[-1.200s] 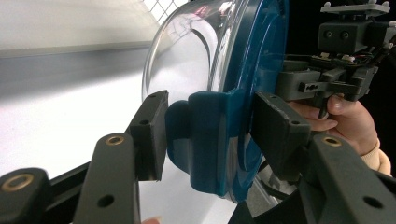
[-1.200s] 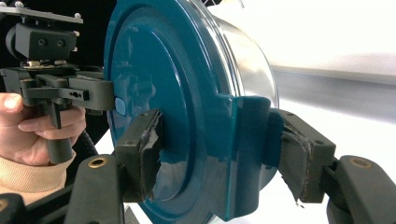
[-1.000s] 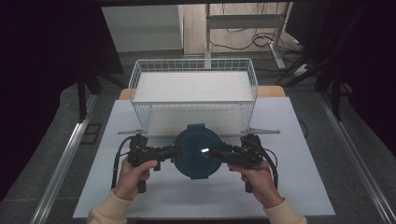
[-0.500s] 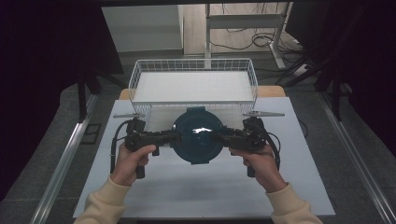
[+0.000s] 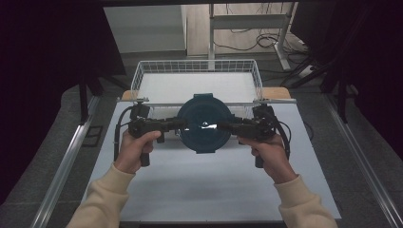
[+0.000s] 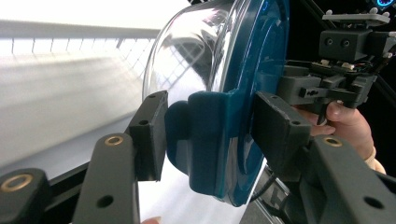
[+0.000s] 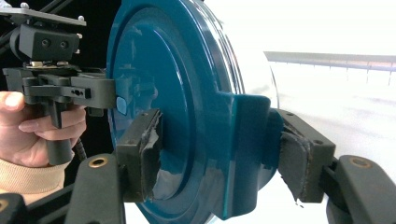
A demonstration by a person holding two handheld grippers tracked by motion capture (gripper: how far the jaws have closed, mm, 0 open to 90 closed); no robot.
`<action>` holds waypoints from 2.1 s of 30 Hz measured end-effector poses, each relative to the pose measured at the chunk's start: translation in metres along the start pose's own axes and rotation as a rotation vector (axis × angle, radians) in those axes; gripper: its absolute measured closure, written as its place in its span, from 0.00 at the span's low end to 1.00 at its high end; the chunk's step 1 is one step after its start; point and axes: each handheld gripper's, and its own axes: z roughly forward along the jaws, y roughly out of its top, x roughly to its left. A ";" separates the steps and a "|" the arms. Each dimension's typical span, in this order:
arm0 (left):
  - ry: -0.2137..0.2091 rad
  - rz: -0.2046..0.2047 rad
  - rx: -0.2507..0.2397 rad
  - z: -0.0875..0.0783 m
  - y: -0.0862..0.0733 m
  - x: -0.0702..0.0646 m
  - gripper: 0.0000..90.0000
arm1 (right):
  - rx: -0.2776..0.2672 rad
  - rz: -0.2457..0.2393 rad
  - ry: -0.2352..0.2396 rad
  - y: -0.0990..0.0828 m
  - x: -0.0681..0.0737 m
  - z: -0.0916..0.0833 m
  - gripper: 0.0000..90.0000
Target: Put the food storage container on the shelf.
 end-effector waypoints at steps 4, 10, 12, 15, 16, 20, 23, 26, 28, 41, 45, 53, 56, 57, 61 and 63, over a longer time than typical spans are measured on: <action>-0.013 -0.005 -0.004 -0.003 0.010 0.001 0.53 | 0.000 -0.008 -0.002 0.010 0.002 0.000 0.41; -0.004 0.023 -0.014 -0.005 0.027 0.001 0.53 | 0.007 -0.012 0.005 0.032 0.001 0.004 0.41; -0.002 0.026 -0.015 -0.006 0.033 0.002 0.53 | 0.007 -0.012 0.005 0.034 0.001 0.005 0.41; 0.003 0.040 -0.011 -0.006 0.044 0.002 0.53 | 0.009 -0.016 0.012 0.048 -0.001 0.007 0.41; 0.005 0.040 -0.011 -0.006 0.047 0.002 0.53 | 0.009 -0.016 0.012 0.048 -0.001 0.007 0.41; 0.005 0.039 -0.012 -0.006 0.060 0.005 0.53 | 0.005 -0.017 0.011 0.060 -0.003 0.010 0.41; 0.013 0.037 -0.017 -0.006 0.072 0.005 0.52 | 0.000 -0.012 0.010 0.070 -0.005 0.012 0.41; 0.018 0.038 -0.014 -0.005 0.078 0.005 0.52 | -0.002 -0.012 0.012 0.076 -0.006 0.013 0.41; 0.023 0.038 -0.011 -0.004 0.089 0.006 0.52 | 0.001 -0.015 0.010 0.085 -0.008 0.014 0.41; 0.015 0.009 -0.007 0.006 0.121 0.038 0.51 | 0.011 -0.003 -0.009 0.119 -0.024 0.034 0.41; 0.017 -0.025 0.000 0.012 0.122 0.053 0.51 | 0.019 0.023 -0.012 0.122 -0.034 0.045 0.41; 0.051 -0.060 0.011 0.022 0.121 0.067 0.51 | 0.053 0.081 -0.013 0.117 -0.054 0.064 0.40; 0.052 -0.080 -0.010 0.027 0.122 0.071 0.51 | 0.022 0.119 -0.009 0.116 -0.059 0.066 0.39; 0.052 -0.088 -0.013 0.028 0.123 0.072 0.51 | 0.023 0.131 -0.010 0.117 -0.060 0.066 0.39; 0.034 -0.148 -0.033 0.032 0.123 0.081 0.51 | 0.015 0.159 -0.028 0.117 -0.062 0.069 0.37; 0.036 -0.163 -0.041 0.034 0.123 0.082 0.51 | 0.015 0.180 -0.023 0.117 -0.064 0.071 0.37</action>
